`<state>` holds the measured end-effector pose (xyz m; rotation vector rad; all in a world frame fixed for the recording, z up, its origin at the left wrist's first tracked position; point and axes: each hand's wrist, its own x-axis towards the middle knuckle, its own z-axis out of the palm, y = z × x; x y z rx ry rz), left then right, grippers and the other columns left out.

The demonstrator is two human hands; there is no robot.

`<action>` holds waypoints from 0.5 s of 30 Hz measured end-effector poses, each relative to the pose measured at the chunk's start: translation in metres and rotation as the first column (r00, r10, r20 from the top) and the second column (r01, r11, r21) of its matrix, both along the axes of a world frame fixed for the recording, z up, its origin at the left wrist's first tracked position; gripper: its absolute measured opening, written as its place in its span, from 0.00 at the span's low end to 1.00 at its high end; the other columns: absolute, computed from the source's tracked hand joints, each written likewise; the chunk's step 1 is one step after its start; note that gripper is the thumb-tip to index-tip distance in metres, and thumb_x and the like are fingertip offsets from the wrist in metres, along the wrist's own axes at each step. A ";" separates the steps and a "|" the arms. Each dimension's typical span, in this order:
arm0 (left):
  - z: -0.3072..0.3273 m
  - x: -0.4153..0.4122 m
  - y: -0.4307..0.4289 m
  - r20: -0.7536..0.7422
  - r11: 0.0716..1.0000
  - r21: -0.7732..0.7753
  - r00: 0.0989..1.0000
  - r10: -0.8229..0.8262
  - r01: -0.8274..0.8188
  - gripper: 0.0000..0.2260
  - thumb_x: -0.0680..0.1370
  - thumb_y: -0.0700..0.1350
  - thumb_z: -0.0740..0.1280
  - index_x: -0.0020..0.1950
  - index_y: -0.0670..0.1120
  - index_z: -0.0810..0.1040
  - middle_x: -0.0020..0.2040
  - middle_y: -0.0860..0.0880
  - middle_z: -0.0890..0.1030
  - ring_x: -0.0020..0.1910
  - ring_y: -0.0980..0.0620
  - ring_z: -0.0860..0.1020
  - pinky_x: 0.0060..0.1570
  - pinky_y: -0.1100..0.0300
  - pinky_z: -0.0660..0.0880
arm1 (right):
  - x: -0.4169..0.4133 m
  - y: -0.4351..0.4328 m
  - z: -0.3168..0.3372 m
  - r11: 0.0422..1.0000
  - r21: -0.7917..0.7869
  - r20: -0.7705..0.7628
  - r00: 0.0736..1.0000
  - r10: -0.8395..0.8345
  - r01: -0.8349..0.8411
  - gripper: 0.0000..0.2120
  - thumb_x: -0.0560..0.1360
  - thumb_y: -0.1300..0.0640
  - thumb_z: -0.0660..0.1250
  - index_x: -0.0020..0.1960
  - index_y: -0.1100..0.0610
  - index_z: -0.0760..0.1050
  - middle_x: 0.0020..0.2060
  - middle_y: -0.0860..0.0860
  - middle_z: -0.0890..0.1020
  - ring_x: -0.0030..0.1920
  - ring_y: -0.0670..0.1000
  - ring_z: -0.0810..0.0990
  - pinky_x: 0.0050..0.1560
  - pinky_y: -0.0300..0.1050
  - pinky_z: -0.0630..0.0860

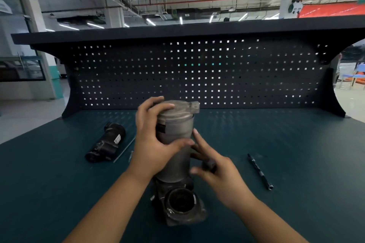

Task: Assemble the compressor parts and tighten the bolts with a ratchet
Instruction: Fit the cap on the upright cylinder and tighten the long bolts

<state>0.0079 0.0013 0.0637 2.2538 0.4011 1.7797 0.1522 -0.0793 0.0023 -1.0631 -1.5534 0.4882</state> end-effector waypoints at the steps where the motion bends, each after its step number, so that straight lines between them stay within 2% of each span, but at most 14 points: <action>1: 0.002 -0.004 0.001 -0.009 0.999 0.014 0.999 0.041 -0.041 0.26 0.63 0.58 0.72 0.57 0.58 0.68 0.63 0.53 0.68 0.68 0.54 0.62 0.66 0.68 0.58 | -0.004 0.001 -0.003 1.000 -0.011 0.016 1.000 0.005 -0.005 0.37 0.73 0.64 0.69 0.67 0.29 0.59 0.57 0.25 0.73 0.62 0.35 0.73 0.56 0.28 0.69; 3: 0.008 -0.009 0.001 -0.048 0.993 0.064 0.994 0.103 -0.100 0.25 0.63 0.57 0.72 0.56 0.52 0.68 0.60 0.55 0.71 0.67 0.51 0.62 0.67 0.66 0.58 | -0.010 0.004 -0.005 0.999 -0.044 -0.023 1.000 -0.011 0.010 0.37 0.74 0.64 0.68 0.67 0.29 0.58 0.55 0.23 0.73 0.61 0.33 0.73 0.56 0.27 0.69; 5: 0.019 -0.010 -0.001 -0.130 0.984 0.119 0.980 0.150 -0.135 0.24 0.63 0.56 0.73 0.54 0.49 0.70 0.57 0.57 0.72 0.61 0.54 0.67 0.62 0.71 0.61 | -0.015 0.006 -0.007 0.996 -0.071 -0.019 0.999 -0.048 0.047 0.38 0.75 0.64 0.67 0.67 0.31 0.52 0.50 0.20 0.73 0.57 0.28 0.72 0.53 0.23 0.68; 8: 0.030 -0.016 -0.003 -0.288 0.962 0.197 0.927 0.240 -0.188 0.27 0.64 0.58 0.71 0.61 0.53 0.70 0.52 0.58 0.70 0.52 0.58 0.66 0.55 0.75 0.61 | -0.025 0.009 -0.010 0.993 -0.091 0.026 0.997 -0.070 0.072 0.38 0.76 0.61 0.66 0.68 0.31 0.46 0.47 0.17 0.71 0.54 0.24 0.71 0.49 0.20 0.66; 10: 0.032 -0.020 -0.002 -0.346 0.953 0.246 0.901 0.260 -0.180 0.28 0.67 0.57 0.71 0.67 0.59 0.69 0.52 0.58 0.68 0.52 0.58 0.63 0.56 0.74 0.60 | -0.030 0.011 -0.014 0.994 -0.096 -0.025 0.998 -0.057 0.054 0.38 0.77 0.62 0.65 0.67 0.30 0.47 0.49 0.17 0.70 0.55 0.24 0.70 0.50 0.20 0.66; 15: 0.029 -0.022 -0.003 -0.317 0.976 0.185 0.933 0.171 -0.116 0.24 0.70 0.48 0.73 0.64 0.57 0.73 0.52 0.56 0.67 0.54 0.59 0.62 0.60 0.77 0.56 | -0.034 0.012 -0.015 0.996 -0.085 -0.126 0.992 -0.011 0.000 0.33 0.77 0.64 0.64 0.66 0.32 0.55 0.55 0.24 0.74 0.60 0.31 0.72 0.54 0.24 0.68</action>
